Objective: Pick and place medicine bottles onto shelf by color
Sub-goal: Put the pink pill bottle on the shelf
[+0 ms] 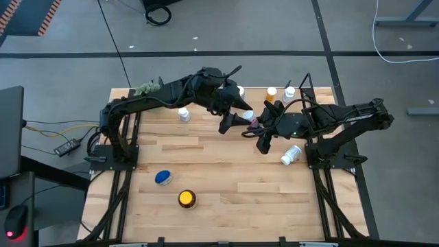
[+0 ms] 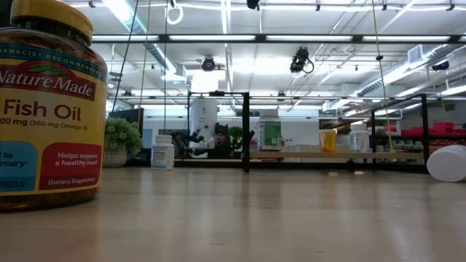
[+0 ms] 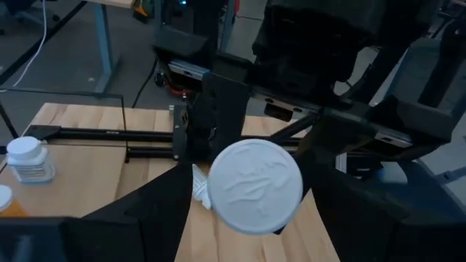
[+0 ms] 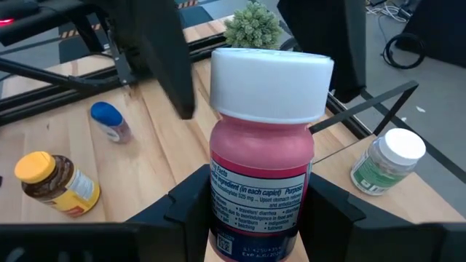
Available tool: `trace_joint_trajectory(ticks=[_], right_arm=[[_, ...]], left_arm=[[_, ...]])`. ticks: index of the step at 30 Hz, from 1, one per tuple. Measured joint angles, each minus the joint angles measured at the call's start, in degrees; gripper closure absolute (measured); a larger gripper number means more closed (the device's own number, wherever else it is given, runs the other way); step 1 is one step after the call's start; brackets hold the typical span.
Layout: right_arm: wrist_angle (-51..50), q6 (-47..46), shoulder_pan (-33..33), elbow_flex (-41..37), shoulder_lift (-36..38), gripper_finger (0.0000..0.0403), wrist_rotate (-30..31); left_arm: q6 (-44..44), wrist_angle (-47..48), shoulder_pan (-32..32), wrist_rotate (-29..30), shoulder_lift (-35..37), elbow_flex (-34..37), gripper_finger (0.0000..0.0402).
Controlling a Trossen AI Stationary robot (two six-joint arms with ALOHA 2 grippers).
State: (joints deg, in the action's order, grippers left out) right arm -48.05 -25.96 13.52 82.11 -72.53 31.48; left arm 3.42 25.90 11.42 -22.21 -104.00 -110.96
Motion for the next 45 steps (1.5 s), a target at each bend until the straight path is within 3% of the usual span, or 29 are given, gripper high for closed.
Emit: trace_joint_trajectory(ticks=[12,17,25,34,45], right_arm=[[0.0,-2.1,-0.6,0.0,0.0,0.0230,0.2],[-0.2,-3.2,-0.6,0.0,0.0,0.0212,-0.1],[-3.5,-12.5,-0.7,0.0,0.0,0.0175,0.1],[-13.2,-29.7,0.3,0.0,0.0,0.0169,-12.0],[-12.9,-43.3,9.8,0.0,0.0,0.0169,-14.8]], left_arm=[[-0.7,1.1,0.0,0.0,0.0,0.0,0.0229],[-1.3,2.0,0.4,1.2,0.0,0.0,0.0230],[-4.0,5.1,1.4,4.6,0.1,0.0,0.0224],[-12.9,8.4,3.5,12.8,-2.4,0.0,0.0229],[-19.2,0.4,4.5,17.1,-10.6,0.0,0.0228]])
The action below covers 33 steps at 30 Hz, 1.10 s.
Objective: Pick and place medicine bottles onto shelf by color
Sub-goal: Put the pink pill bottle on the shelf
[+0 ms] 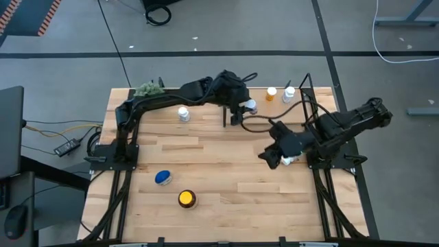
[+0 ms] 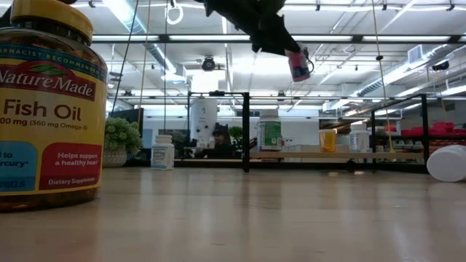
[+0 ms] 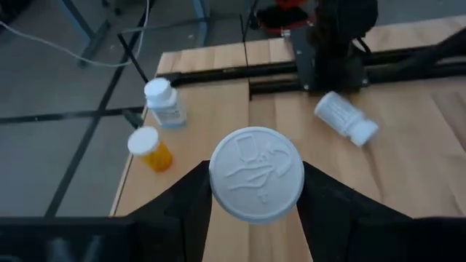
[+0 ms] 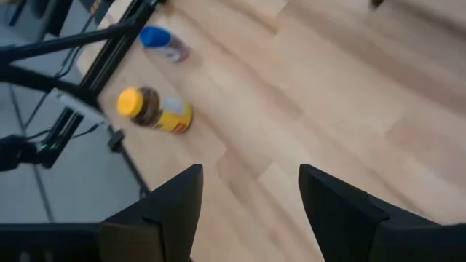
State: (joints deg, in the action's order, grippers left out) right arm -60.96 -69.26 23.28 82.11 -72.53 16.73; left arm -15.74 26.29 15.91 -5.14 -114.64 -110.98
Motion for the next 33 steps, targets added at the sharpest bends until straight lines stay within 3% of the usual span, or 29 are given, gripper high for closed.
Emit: trace_joint_trajectory(ticks=[10,20,33], right_arm=[[-0.3,-2.7,5.9,0.0,0.0,0.0169,1.1],[-0.6,-0.3,6.1,0.0,0.0,0.0169,3.3],[-0.6,-3.1,6.2,0.0,0.0,0.0169,2.8]], left_arm=[[-0.1,-3.5,0.7,2.0,-3.2,-4.1,0.0229],[-2.3,14.1,0.2,5.6,-13.2,-17.4,0.0221],[-3.0,11.8,-0.1,8.1,-19.6,-18.1,0.0220]])
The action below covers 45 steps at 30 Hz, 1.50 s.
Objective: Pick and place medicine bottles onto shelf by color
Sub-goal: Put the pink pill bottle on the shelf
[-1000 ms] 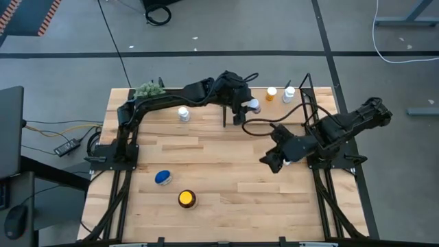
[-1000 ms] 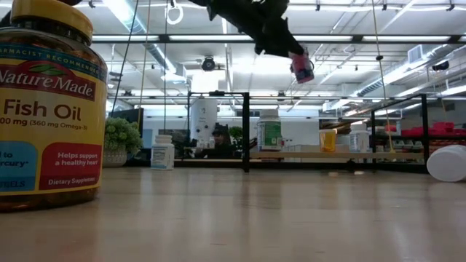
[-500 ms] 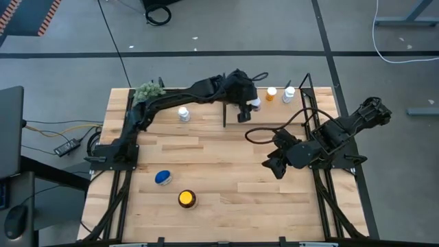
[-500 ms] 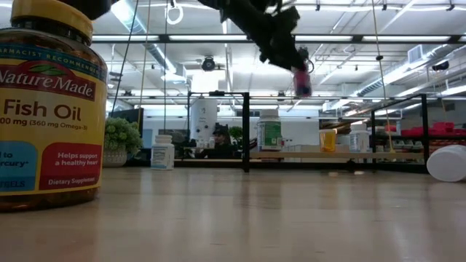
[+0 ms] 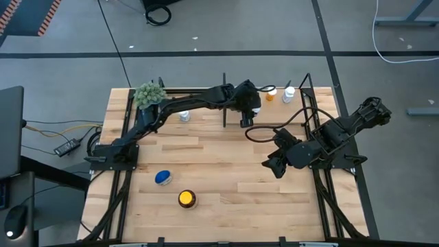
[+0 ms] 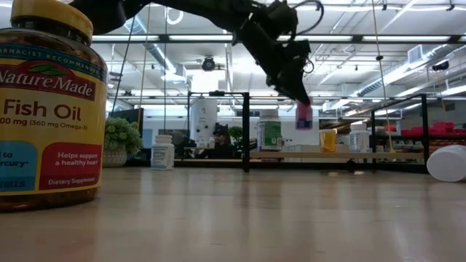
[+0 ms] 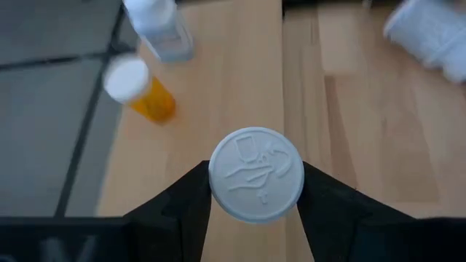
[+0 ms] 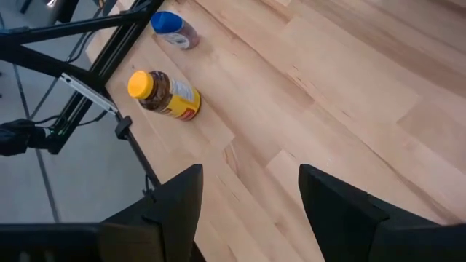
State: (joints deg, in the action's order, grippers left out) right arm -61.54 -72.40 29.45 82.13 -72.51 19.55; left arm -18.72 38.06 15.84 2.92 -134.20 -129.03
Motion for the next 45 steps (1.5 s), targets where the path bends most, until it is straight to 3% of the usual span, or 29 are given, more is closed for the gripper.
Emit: trace_joint_trajectory(ticks=[8,17,45], right_arm=[[0.3,-1.9,0.0,0.0,0.0,0.0169,-0.1],[0.6,-5.0,0.0,0.0,0.0,0.0169,0.9],[1.1,-5.8,0.0,0.0,0.0,0.0169,1.6]], left_arm=[[0.0,-0.1,0.1,0.0,-2.9,0.1,0.0213],[0.0,-6.2,1.1,0.5,-4.1,-0.1,0.0218],[0.5,-5.4,2.3,0.4,-5.6,0.1,0.0198]])
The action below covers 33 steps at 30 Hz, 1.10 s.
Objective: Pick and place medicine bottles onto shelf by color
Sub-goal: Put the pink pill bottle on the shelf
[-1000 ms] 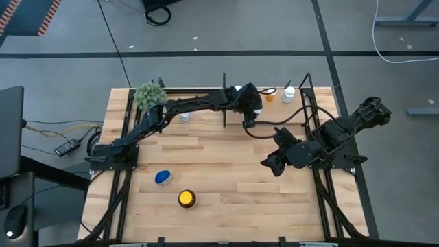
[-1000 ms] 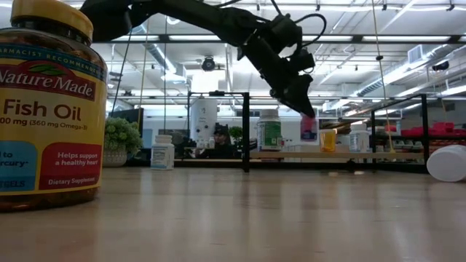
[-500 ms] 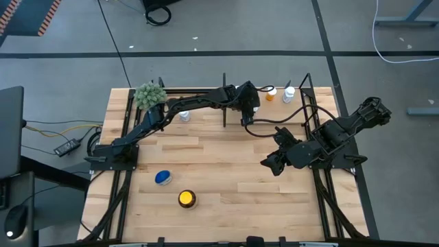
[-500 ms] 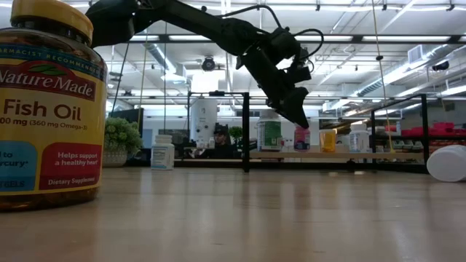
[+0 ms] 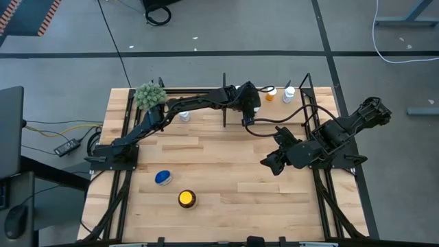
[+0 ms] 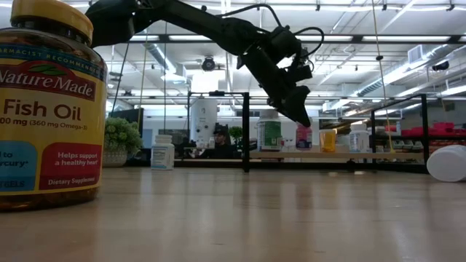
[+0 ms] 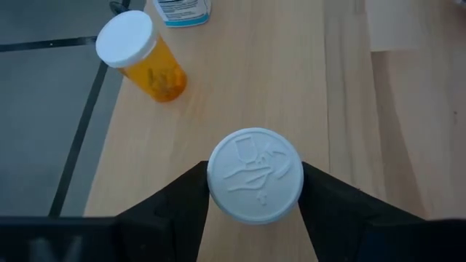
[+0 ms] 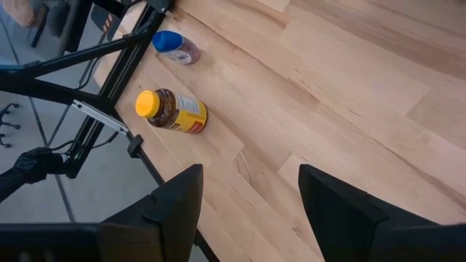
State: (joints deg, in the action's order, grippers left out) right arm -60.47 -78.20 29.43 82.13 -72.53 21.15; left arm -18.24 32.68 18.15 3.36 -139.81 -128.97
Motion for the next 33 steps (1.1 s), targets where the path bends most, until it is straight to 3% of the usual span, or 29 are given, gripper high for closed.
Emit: trace_joint_trajectory(ticks=[12,33], right_arm=[[0.0,1.4,0.0,0.0,0.0,0.0169,0.4],[0.0,2.7,0.0,0.0,0.0,0.0169,3.9]], left_arm=[[5.5,0.5,0.4,-2.6,0.0,0.0,0.0195],[7.3,3.4,0.4,-3.0,0.2,-0.1,0.0171]])
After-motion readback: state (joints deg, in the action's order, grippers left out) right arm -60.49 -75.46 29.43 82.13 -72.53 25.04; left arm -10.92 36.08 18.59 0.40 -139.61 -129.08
